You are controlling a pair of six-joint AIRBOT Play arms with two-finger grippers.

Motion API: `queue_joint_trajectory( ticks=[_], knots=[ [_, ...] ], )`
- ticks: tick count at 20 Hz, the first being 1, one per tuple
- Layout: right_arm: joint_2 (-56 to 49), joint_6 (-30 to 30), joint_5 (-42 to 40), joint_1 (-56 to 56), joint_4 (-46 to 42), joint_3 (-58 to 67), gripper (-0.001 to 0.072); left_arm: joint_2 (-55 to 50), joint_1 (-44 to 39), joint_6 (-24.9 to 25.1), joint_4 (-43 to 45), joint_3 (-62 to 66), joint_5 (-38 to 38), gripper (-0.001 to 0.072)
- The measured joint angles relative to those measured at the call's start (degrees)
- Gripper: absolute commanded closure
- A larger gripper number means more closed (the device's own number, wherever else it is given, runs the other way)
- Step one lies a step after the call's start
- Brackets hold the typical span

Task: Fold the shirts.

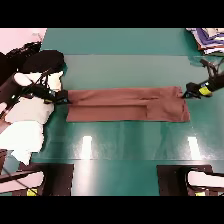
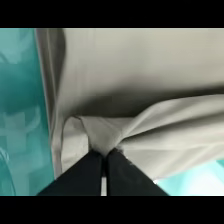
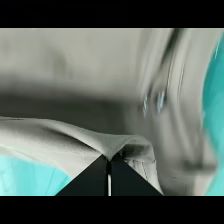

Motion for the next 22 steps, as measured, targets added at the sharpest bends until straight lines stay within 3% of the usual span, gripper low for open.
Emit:
queue_joint_trajectory(
  ticks=[3,4,5,6,7,11,12,13,14,15,16,22],
  knots=[
    [-7.1,0.0,-0.3,0.8,0.1,7.8,0.0692,-4.9,0.0,0.0,-0.6,5.5,1.9,0.0678],
    [-9.1,0.2,-0.1,0.9,0.2,10.3,0.0554,-5.9,0.0,0.1,-0.6,6.6,3.0,0.0635],
    [-10.9,0.2,0.1,1.0,-0.3,12.6,0.0386,-6.5,0.0,0.2,-0.5,7.4,4.3,0.0313],
    [-12.3,0.2,0.6,0.9,-0.3,14.6,0.0367,-7.0,0.1,0.0,-0.5,8.0,5.6,0.0103],
    [-13.7,0.3,1.4,0.9,-0.3,16.8,0.0365,-7.3,0.2,-0.4,-0.5,8.4,6.4,0.01],
    [-16.6,-0.1,5.2,-0.6,-0.1,22.0,0.0327,-7.9,0.1,-1.7,-0.7,10.4,5.8,0.0102],
    [-16.9,-0.4,6.5,-1.4,0.0,22.5,0.0327,-8.0,0.1,-1.7,-0.7,11.2,4.4,0.0177],
    [-17.1,-0.8,7.8,-2.4,0.7,22.5,0.0327,-8.0,0.1,-1.7,-0.7,12.0,2.9,0.0444],
    [-17.2,-1.2,8.5,-3.7,1.6,22.1,0.0321,-8.0,0.0,-1.5,-0.8,12.9,1.2,0.0639],
    [-17.3,-1.7,9.2,-5.2,3.4,21.2,0.0216,-8.1,0.0,-1.0,-0.9,13.7,-0.3,0.0679],
    [-17.4,-2.3,9.8,-6.6,5.5,20.0,0.0122,-8.1,0.0,-0.3,-0.8,14.5,-1.9,0.0679],
    [-17.8,-6.2,7.6,-13.9,14.2,9.4,0.0116,-8.1,-1.5,1.0,-1.3,16.4,-6.5,0.0679]
  ],
)
